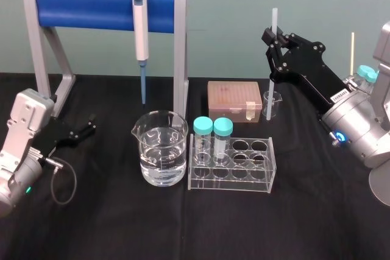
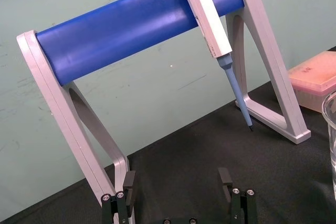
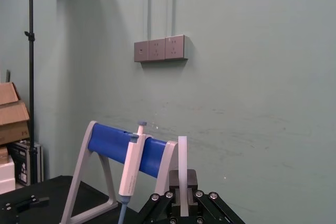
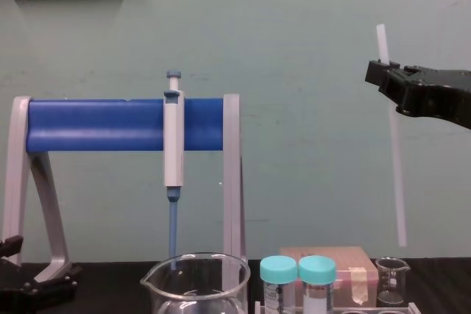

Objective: Pick up the stirring rod with one hand, then place it down.

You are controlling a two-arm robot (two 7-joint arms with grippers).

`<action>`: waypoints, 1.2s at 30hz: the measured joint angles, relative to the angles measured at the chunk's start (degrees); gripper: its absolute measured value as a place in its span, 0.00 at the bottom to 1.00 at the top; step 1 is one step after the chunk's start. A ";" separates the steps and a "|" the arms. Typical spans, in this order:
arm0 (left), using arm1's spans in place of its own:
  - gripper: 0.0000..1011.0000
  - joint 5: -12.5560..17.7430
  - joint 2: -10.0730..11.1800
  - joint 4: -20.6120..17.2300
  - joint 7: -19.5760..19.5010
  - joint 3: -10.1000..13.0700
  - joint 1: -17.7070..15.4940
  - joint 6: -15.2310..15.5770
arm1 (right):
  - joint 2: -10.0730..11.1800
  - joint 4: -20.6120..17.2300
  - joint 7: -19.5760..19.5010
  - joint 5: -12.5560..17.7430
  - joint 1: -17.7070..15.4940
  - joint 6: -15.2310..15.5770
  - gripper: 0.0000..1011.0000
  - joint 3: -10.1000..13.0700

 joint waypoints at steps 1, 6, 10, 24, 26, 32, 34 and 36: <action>0.99 0.00 0.00 0.00 0.00 0.00 0.00 0.00 | 0.00 0.01 0.01 0.00 0.00 0.00 0.07 -0.01; 0.99 0.00 0.00 0.00 0.00 0.00 0.00 0.00 | -0.04 0.11 0.08 0.05 0.03 0.01 0.07 -0.15; 0.99 0.00 0.00 0.00 0.00 0.00 0.00 0.00 | -0.02 0.17 0.15 0.06 0.05 0.03 0.07 -0.22; 0.99 0.00 0.00 0.00 0.00 0.00 0.00 0.00 | 0.07 0.69 0.25 -0.03 0.23 0.02 0.07 -0.49; 0.99 0.00 0.00 0.00 0.00 0.00 0.00 0.00 | 0.12 0.75 0.37 -0.01 0.23 -0.01 0.07 -0.49; 0.99 0.00 0.00 0.00 0.00 0.00 0.00 0.00 | 0.36 1.78 2.18 0.85 0.31 -1.93 0.07 -0.50; 0.99 0.00 0.00 0.00 0.00 0.00 0.00 0.00 | 0.55 2.63 3.31 1.43 0.32 -2.99 0.07 -0.50; 0.99 0.00 0.00 0.00 0.00 0.00 0.00 0.00 | 0.67 3.23 3.95 1.83 0.31 -3.65 0.07 -0.54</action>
